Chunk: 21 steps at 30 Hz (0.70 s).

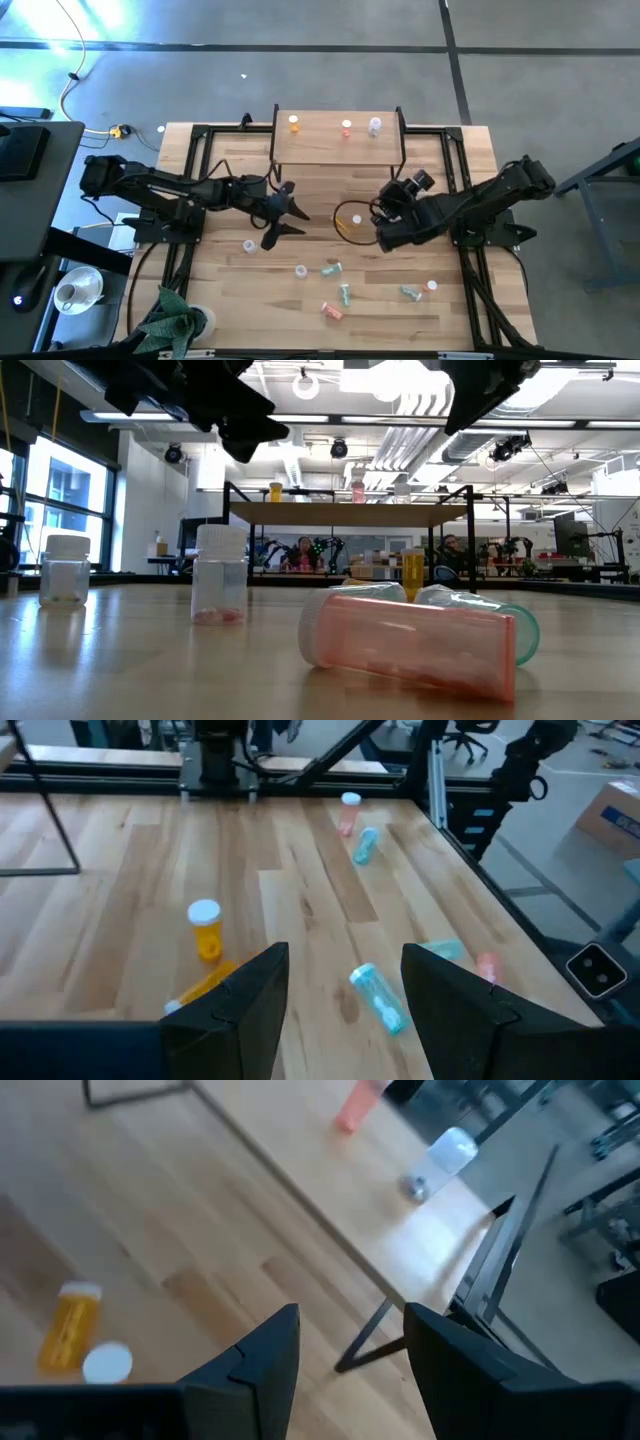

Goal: Pick and place medicine bottles onto shelf by color
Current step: Put the blue pill bottle on the shelf

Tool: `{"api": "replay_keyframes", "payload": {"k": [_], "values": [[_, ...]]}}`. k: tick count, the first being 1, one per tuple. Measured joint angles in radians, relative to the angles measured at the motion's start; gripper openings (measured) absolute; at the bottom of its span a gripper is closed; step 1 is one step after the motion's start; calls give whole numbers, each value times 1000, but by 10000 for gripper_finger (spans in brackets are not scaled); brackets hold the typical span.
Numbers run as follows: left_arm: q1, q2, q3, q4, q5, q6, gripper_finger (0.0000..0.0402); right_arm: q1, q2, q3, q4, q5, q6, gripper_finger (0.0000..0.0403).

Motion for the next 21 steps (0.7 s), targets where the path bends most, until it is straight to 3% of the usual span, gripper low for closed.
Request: {"api": "replay_keyframes", "payload": {"k": [7, 21], "values": [[-42, 112, 72, -10, 0, 10, 186, 64, -1, -98, 6, 167, 231, 172], [-162, 405, 300, -127, -139, 33, 186, 60, -2, -97, 26, 152, 273, 172]]}}
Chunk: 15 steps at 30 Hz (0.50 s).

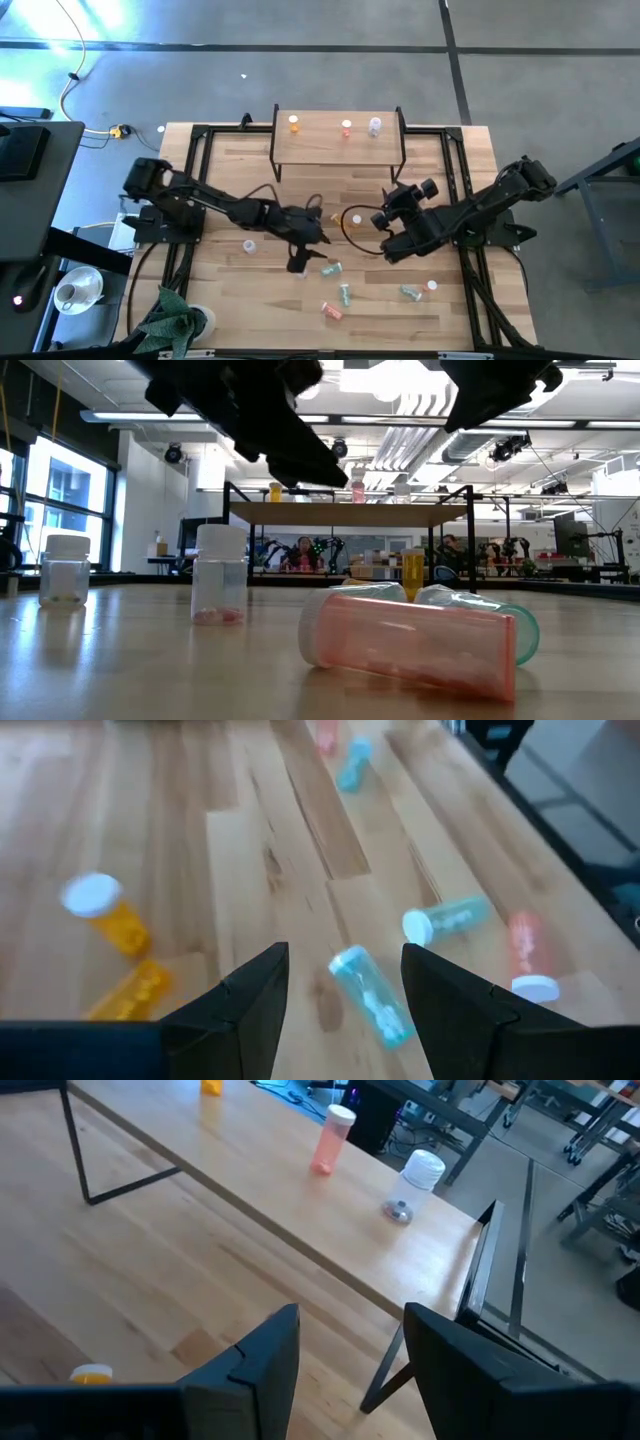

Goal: Pick and place medicine bottles onto shelf by color
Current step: Put the blue pill bottle on the shelf

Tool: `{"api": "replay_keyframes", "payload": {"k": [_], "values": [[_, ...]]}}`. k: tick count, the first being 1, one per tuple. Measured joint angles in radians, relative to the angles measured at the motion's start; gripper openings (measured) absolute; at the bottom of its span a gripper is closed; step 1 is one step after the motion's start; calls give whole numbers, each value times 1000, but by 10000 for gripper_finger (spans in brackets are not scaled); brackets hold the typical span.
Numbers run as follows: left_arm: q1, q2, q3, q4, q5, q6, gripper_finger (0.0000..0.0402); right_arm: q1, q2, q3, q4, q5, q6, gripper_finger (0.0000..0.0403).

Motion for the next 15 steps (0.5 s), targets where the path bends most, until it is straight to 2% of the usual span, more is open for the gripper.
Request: {"api": "replay_keyframes", "payload": {"k": [7, 15], "values": [[-32, 131, 128, -161, -101, -3, 186, 0, 0, 0, 0, -11, -3, 172], [-36, 221, 154, -187, -101, -34, 186, 0, 0, 1, 2, -14, -3, 172]]}}
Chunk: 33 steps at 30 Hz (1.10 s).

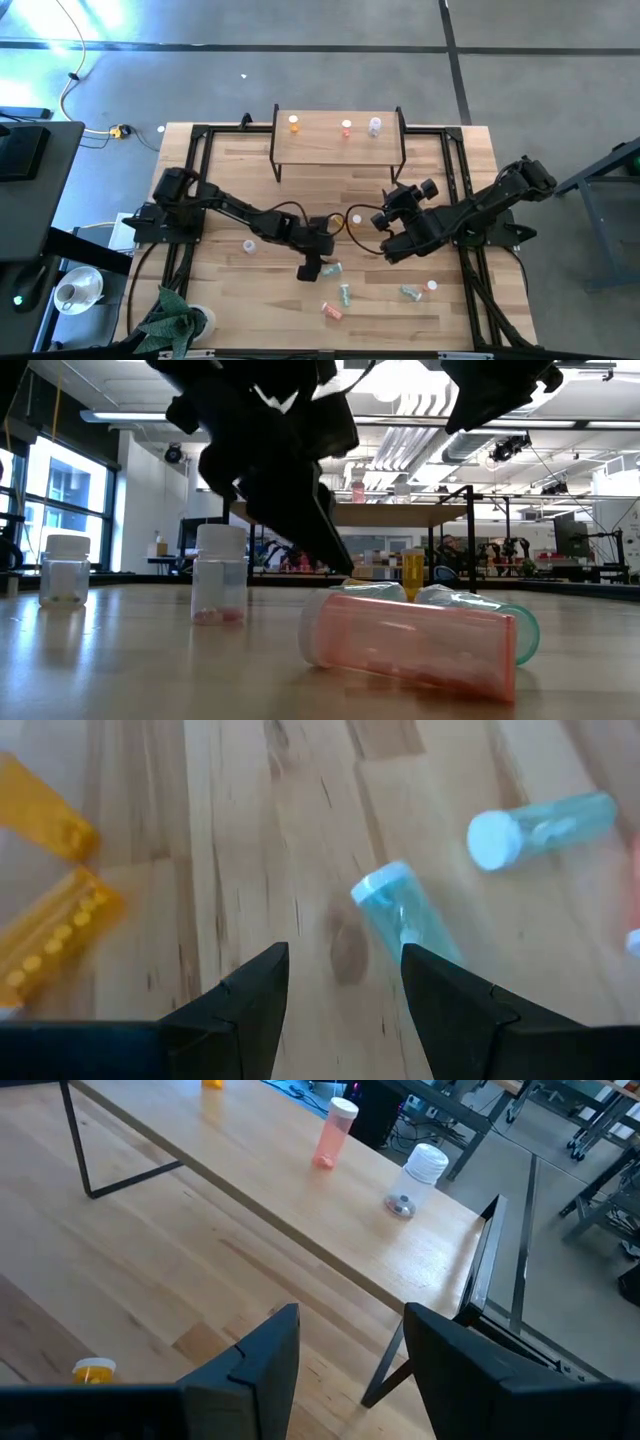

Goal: Pick and place medicine bottles onto shelf by color
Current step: Put the blue pill bottle on the shelf

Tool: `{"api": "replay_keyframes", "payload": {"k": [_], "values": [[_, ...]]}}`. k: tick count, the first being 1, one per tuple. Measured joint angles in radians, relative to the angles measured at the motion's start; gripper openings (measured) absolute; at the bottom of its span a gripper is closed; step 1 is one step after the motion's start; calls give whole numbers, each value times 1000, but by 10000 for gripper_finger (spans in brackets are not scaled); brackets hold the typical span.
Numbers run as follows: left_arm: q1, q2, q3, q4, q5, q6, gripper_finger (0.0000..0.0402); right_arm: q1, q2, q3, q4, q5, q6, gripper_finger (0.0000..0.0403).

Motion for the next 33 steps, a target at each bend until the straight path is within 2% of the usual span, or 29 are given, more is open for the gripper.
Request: {"api": "replay_keyframes", "payload": {"k": [27, 33], "values": [[-36, 20, 0, 3, 2, -135, 186, 0, 0, 0, 3, 1, 3, 172], [-54, 20, 0, 3, -68, -160, 186, 0, 0, 0, 7, 1, 3, 172]]}}
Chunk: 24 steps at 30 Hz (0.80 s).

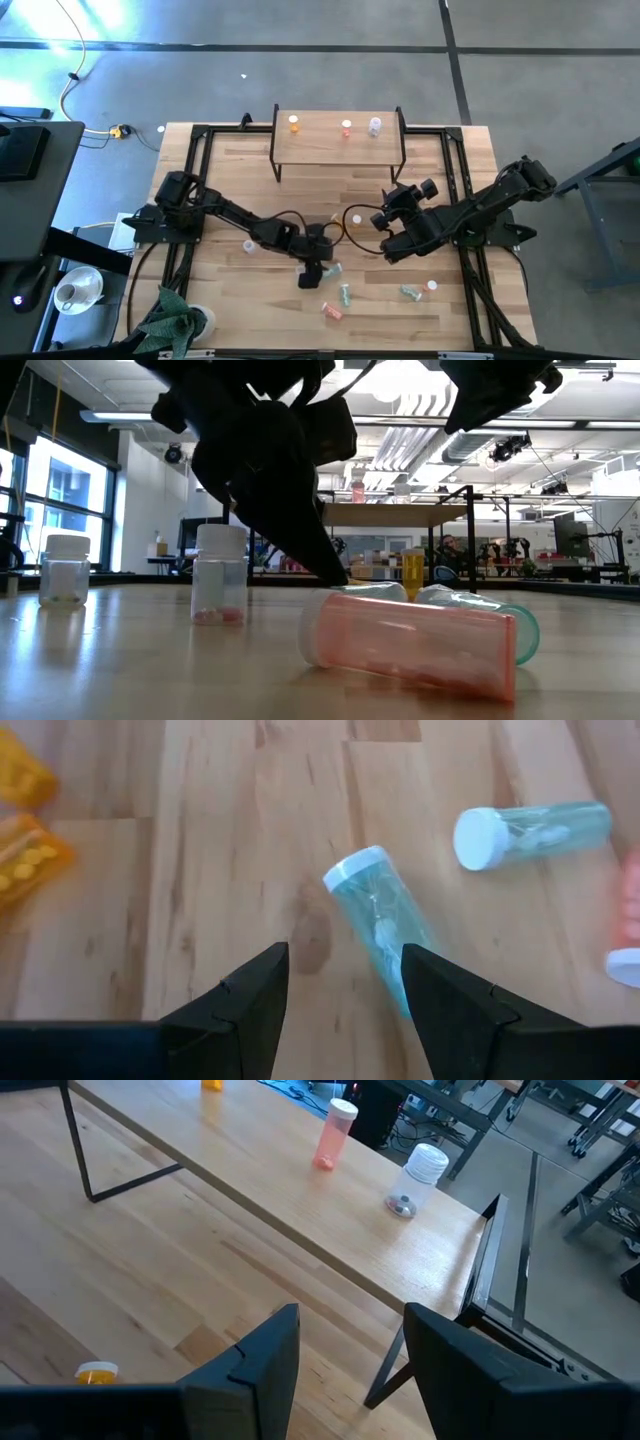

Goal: Pick and place medicine bottles onto shelf by color
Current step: Put the blue pill bottle on the shelf

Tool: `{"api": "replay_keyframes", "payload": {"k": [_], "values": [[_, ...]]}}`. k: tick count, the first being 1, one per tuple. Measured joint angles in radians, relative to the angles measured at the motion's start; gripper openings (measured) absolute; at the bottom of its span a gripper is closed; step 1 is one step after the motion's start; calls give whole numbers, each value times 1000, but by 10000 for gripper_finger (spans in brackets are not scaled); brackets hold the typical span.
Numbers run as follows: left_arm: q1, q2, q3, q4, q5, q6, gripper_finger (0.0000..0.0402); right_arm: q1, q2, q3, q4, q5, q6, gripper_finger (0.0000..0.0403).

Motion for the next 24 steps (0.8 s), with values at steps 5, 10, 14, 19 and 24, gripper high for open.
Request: {"api": "replay_keyframes", "payload": {"k": [5, 10, 14, 19, 24], "values": [[-4, 0, 0, 0, -8, -23, 186, 0, 0, 0, 1, 0, 0, 172], [-4, 0, 0, -1, -1, -42, 186, 0, 0, 0, 2, 0, 0, 172], [-4, 0, 0, 7, 0, -43, 186, 0, 0, 0, 2, 0, 0, 172], [-5, 0, 0, 46, 41, -75, 186, 0, 0, 0, 2, 0, 0, 172], [-29, 0, 0, 67, 67, -125, 186, 0, 0, 0, 2, 1, 0, 172]]}}
